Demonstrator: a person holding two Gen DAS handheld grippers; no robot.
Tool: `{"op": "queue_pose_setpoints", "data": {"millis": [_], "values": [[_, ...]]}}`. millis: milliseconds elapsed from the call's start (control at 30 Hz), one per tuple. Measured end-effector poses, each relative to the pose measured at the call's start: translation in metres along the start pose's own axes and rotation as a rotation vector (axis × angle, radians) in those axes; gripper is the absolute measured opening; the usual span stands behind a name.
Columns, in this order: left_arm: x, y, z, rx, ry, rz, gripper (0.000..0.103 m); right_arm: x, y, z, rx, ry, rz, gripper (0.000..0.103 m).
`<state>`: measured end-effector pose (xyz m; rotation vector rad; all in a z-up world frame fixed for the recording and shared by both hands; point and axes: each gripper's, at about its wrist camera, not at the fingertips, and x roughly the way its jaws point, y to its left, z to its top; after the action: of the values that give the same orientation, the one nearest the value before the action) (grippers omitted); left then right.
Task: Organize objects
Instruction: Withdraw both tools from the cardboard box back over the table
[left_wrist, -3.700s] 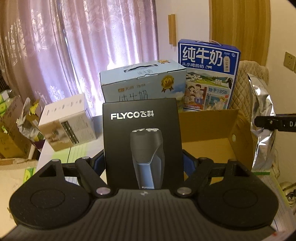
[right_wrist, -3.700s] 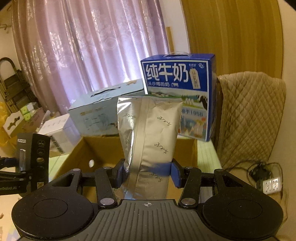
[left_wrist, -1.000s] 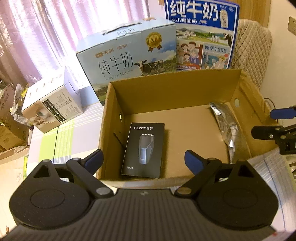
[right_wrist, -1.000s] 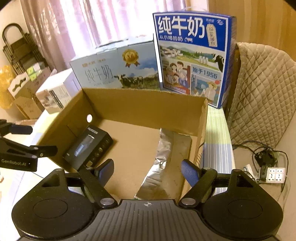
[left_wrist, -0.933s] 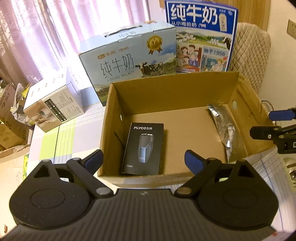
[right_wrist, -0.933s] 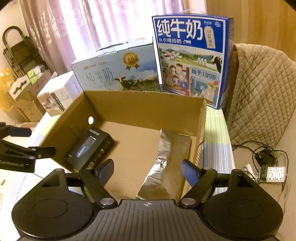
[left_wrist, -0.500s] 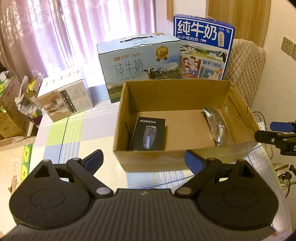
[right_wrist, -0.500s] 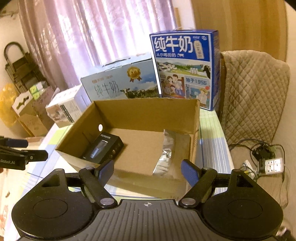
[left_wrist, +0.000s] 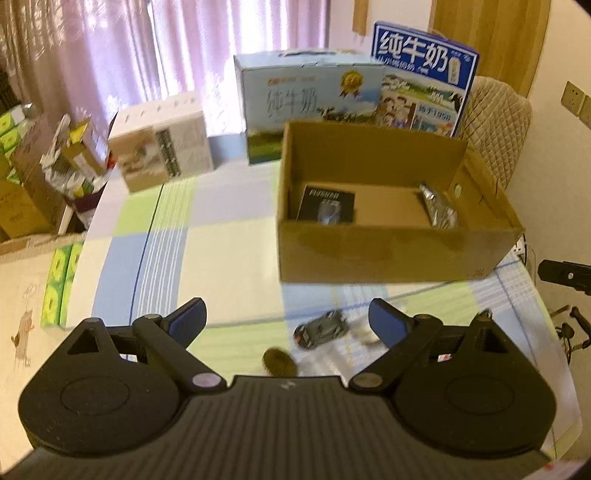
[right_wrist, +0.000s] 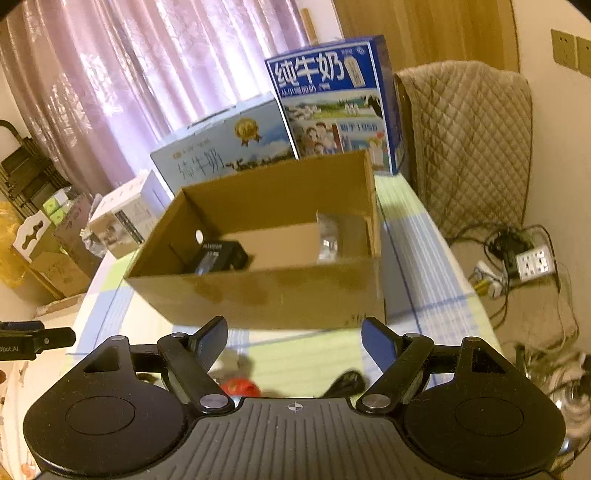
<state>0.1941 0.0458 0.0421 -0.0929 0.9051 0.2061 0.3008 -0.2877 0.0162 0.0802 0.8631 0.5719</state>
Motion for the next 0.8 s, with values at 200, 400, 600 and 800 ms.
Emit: {"op": "queue_pose_setpoints", "data": {"millis": [200, 400, 600, 800], "values": [[-0.001, 0.021, -0.028, -0.025, 0.041, 0.012, 0.093, 0.002, 0.003, -0.025, 0.008, 0.043, -0.027, 0.077], [0.001, 0.037, -0.052, -0.058, 0.074, 0.023, 0.093, 0.009, -0.003, -0.048, -0.002, 0.085, -0.05, 0.077], [0.011, 0.047, -0.073, -0.087, 0.111, 0.047, 0.093, 0.017, -0.013, -0.07, -0.005, 0.129, -0.062, 0.077], [0.029, 0.044, -0.092, -0.106, 0.168, 0.052, 0.092, 0.028, -0.02, -0.082, -0.006, 0.172, -0.072, 0.077]]}}
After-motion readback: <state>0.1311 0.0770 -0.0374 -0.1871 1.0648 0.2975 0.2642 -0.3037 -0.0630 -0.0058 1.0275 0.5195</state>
